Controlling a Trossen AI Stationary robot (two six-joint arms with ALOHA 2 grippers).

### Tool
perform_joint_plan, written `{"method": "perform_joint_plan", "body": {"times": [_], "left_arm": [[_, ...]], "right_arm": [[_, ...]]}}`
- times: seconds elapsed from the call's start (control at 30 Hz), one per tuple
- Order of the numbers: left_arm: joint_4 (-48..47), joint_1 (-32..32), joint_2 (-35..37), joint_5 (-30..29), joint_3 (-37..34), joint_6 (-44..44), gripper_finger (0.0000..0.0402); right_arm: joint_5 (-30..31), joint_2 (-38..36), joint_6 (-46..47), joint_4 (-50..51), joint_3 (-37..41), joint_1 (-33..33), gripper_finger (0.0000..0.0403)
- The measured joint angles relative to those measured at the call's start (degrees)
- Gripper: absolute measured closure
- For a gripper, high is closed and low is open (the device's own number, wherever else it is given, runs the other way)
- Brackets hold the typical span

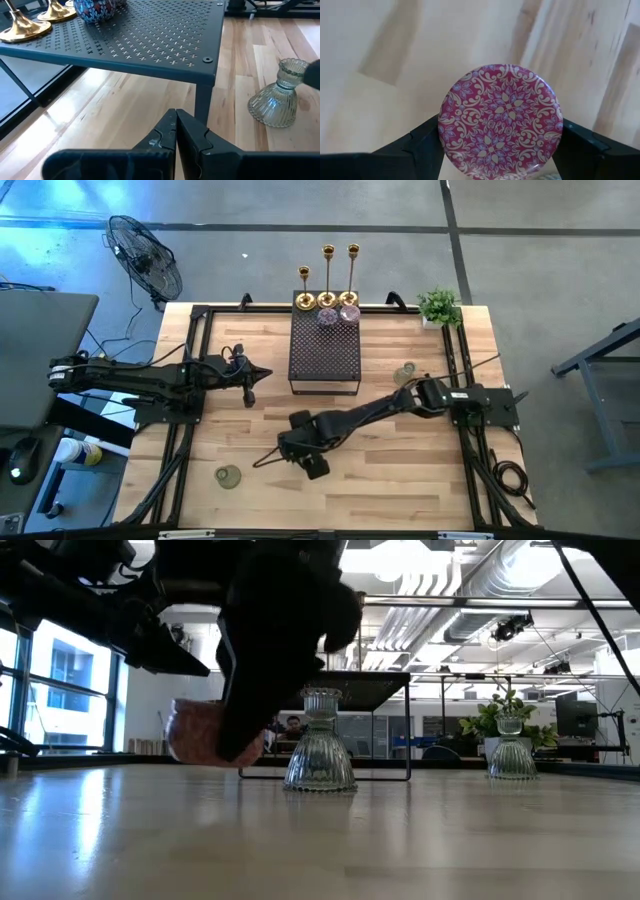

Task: Pick & Place candle stick holders
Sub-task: Put the pink scented candle on the shelf

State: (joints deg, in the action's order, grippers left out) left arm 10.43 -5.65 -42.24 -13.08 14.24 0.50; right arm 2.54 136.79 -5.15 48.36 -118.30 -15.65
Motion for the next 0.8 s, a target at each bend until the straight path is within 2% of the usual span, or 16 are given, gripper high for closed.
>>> {"method": "perform_joint_plan", "body": {"times": [0.23, 0.57, 0.8], "left_arm": [[0.0, 0.0, 0.0, -0.1, 0.0, 0.0, 0.0401], [0.0, 0.0, 0.0, -0.1, 0.0, 0.0, 0.0401], [-0.2, 0.0, 0.0, 0.0, 0.0, 0.0, 0.0401]], "right_arm": [[1.9, -0.1, -3.9, -0.5, 1.2, 2.3, 0.0119], [2.3, -0.1, -4.0, -6.2, 5.9, 3.3, 0.0118], [2.7, -0.2, -3.9, -8.7, 6.7, 3.3, 0.009]]}}
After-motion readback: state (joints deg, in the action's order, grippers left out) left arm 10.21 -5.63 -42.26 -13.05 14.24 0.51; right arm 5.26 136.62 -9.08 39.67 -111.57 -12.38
